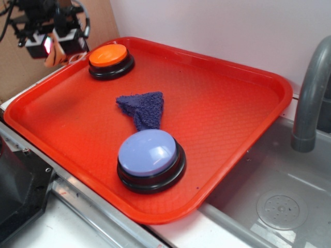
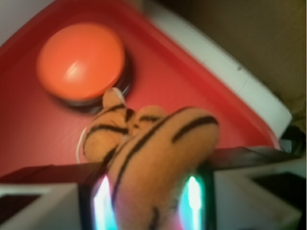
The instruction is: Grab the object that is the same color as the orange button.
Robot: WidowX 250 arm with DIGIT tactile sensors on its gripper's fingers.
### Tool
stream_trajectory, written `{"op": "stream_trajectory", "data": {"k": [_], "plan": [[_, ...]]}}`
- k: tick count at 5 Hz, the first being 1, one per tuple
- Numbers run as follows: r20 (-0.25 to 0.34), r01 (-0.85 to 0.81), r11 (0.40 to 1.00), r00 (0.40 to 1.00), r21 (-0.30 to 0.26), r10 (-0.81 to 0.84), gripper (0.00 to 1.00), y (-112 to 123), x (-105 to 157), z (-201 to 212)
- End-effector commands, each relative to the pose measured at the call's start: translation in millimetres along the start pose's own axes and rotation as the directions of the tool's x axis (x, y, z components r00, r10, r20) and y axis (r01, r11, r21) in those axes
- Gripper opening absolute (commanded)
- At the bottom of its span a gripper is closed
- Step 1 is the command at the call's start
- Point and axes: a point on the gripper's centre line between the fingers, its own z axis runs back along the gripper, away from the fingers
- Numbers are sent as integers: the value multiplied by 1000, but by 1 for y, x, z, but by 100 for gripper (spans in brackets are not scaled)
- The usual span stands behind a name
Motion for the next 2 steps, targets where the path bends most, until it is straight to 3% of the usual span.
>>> {"op": "stream_trajectory", "data": {"k": [1,2], "plan": [[0,179,974,984,-136,-181,0,-66,-8,76],[32,212,973,977,-87,-210,0,-71,-10,81]]}}
